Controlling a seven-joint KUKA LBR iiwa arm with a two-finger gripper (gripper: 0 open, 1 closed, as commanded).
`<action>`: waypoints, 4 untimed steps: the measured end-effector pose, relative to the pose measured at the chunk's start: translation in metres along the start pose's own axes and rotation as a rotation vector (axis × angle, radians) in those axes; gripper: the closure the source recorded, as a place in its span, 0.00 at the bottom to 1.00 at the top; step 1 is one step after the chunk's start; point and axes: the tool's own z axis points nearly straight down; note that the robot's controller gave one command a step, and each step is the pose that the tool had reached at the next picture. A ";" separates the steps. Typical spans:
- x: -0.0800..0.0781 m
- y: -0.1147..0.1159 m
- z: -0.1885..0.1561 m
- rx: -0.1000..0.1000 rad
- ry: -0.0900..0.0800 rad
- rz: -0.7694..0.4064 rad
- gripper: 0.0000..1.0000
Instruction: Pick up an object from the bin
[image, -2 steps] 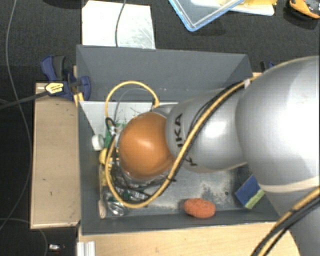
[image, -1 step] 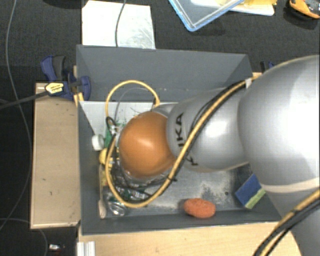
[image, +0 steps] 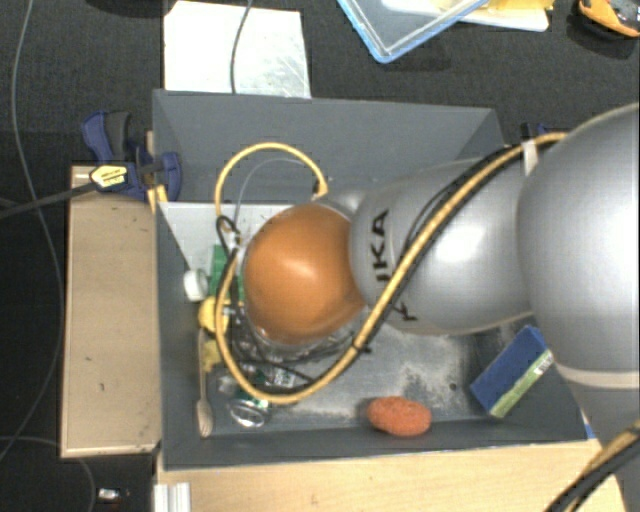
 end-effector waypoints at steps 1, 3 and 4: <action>-0.001 -0.001 -0.018 0.004 -0.005 0.005 1.00; -0.001 -0.001 -0.079 0.003 -0.005 0.008 1.00; -0.001 0.000 -0.096 0.000 -0.003 0.013 1.00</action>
Offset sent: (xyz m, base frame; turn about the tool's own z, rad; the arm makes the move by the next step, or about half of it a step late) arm 0.0011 0.0003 0.0899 0.0028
